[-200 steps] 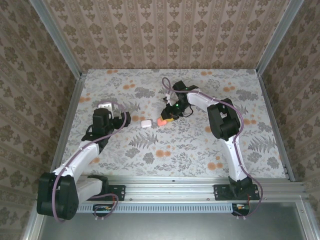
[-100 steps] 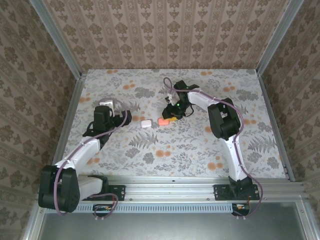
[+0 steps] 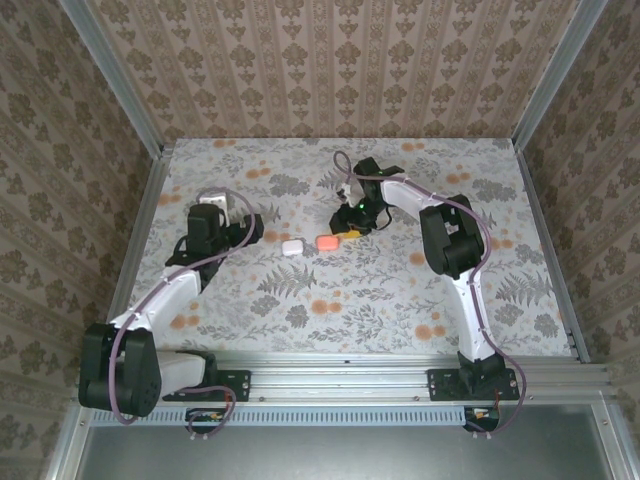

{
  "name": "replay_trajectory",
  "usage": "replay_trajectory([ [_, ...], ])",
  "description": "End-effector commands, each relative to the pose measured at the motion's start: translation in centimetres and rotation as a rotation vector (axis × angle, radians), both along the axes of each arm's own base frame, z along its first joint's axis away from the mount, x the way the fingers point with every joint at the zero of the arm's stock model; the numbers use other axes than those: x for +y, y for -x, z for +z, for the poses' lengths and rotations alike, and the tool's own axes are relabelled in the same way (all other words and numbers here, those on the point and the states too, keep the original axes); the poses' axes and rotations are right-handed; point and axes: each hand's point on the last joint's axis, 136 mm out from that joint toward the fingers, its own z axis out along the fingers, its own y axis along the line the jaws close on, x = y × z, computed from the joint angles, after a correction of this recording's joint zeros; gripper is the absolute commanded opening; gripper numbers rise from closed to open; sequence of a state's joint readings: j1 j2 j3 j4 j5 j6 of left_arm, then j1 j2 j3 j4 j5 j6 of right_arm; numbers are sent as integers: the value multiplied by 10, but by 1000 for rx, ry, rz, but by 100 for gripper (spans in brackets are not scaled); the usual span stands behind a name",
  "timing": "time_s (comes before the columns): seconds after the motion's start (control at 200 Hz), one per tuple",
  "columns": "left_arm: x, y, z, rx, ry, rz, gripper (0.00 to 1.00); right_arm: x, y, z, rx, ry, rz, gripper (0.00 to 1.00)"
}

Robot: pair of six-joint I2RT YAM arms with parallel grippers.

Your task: Insert wireless bluetooth earbuds into charging case

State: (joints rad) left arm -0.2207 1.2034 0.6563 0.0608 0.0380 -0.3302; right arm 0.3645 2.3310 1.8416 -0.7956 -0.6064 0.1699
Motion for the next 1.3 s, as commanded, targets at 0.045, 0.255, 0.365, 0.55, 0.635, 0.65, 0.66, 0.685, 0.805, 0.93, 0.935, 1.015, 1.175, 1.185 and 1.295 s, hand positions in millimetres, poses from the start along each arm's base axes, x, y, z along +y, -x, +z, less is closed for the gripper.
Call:
replay_trajectory([
  [0.045, 13, -12, 22, -37, -85, 14, 100, -28, -7, 56, -144, 26, -99, 51],
  [0.255, 44, -25, 37, -65, -209, 73, 100, -92, -18, 112, -455, 76, -285, 56],
  [0.365, 61, -25, 37, -86, -270, 110, 100, -136, -17, 127, -602, 119, -427, 68],
  [0.55, 80, -19, 25, -120, -312, 167, 100, -208, -5, 126, -764, 266, -653, 100],
  [0.635, 87, -15, 21, -161, -329, 197, 100, -230, 6, 124, -833, 337, -696, 100],
  [0.65, 88, -13, 19, -165, -333, 202, 100, -233, 6, 123, -844, 351, -700, 100],
  [0.66, 90, -13, 18, -167, -335, 208, 100, -235, 8, 118, -844, 362, -700, 100],
  [0.685, 92, -11, 15, -174, -338, 219, 100, -239, 12, 127, -885, 371, -714, 100],
  [0.805, 98, -5, 2, -192, -349, 239, 100, -254, 24, 120, -963, 436, -720, 100],
  [0.93, 100, -2, -11, -217, -348, 246, 100, -263, 34, 111, -1001, 495, -701, 100],
  [0.935, 100, -2, -11, -220, -347, 246, 100, -263, 34, 110, -1002, 498, -700, 100],
  [1.015, 101, -3, -20, -230, -337, 253, 100, -267, 38, 105, -1036, 513, -699, 100],
  [1.175, 96, -10, -30, -240, -332, 221, 100, -271, 40, 95, -1103, 520, -697, 100],
  [1.185, 95, -10, -30, -241, -334, 218, 100, -270, 40, 95, -1109, 519, -696, 100],
  [1.295, 98, -13, -28, -262, -364, 220, 100, -268, 36, 97, -1162, 512, -672, 100],
])
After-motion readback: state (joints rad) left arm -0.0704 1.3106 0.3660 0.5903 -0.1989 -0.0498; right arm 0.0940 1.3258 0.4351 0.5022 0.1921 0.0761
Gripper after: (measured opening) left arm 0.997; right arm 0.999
